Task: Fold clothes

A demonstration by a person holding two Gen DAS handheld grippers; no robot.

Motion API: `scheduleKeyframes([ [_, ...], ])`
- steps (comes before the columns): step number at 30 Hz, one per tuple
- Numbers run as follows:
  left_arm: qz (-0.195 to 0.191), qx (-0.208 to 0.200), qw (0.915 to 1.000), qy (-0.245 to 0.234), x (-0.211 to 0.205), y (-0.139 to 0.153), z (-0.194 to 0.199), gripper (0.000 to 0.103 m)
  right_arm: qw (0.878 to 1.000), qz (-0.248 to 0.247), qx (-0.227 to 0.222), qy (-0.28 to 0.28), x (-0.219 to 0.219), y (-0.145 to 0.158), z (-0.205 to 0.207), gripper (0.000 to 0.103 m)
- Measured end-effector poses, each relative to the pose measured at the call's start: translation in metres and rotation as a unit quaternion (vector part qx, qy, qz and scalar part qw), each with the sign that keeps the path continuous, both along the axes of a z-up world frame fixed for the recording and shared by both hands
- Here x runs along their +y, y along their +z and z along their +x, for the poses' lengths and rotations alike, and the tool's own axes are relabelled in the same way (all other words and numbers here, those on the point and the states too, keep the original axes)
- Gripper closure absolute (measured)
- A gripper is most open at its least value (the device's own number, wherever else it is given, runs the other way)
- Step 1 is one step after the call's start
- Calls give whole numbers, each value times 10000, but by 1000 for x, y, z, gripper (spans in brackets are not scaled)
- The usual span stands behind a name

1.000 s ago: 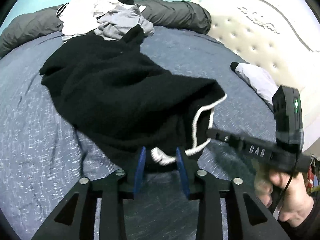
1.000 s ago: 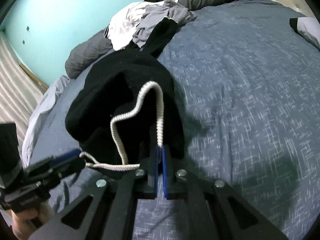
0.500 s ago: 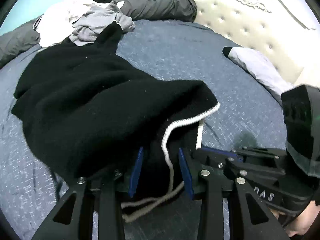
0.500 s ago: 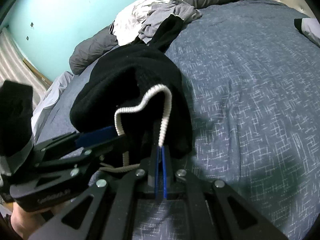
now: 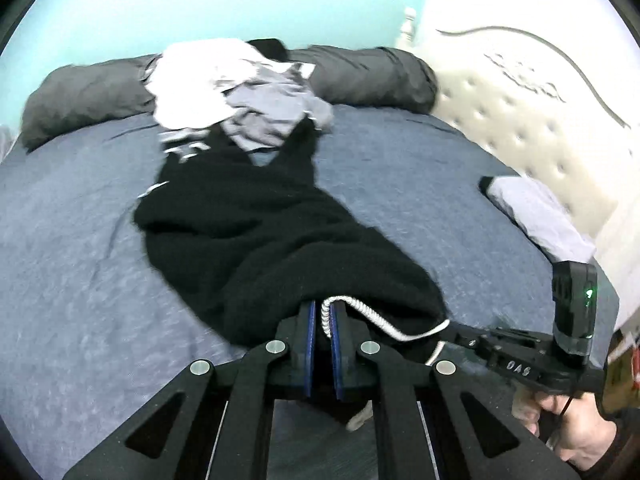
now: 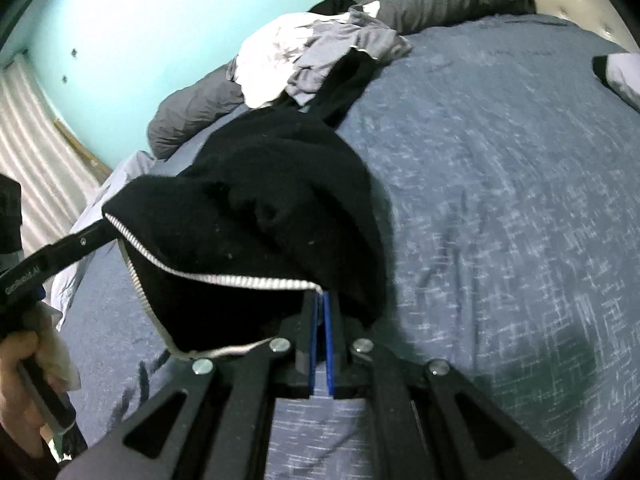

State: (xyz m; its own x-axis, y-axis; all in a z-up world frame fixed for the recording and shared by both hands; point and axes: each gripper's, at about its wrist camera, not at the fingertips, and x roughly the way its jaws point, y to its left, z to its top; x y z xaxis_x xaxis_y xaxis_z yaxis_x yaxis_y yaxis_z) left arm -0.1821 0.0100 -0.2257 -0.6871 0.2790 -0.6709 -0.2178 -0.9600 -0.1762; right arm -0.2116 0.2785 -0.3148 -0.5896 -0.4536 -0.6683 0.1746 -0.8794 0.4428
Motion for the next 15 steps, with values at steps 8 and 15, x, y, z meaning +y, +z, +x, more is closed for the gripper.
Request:
scheduleKeyframes([
  [8, -208, -175, 9994, 209, -11, -24, 12, 96, 9996, 169, -131, 191, -20, -10, -2, 78],
  [15, -280, -139, 9991, 295, -23, -22, 10, 94, 9979, 248, -239, 545, -42, -12, 7, 73],
])
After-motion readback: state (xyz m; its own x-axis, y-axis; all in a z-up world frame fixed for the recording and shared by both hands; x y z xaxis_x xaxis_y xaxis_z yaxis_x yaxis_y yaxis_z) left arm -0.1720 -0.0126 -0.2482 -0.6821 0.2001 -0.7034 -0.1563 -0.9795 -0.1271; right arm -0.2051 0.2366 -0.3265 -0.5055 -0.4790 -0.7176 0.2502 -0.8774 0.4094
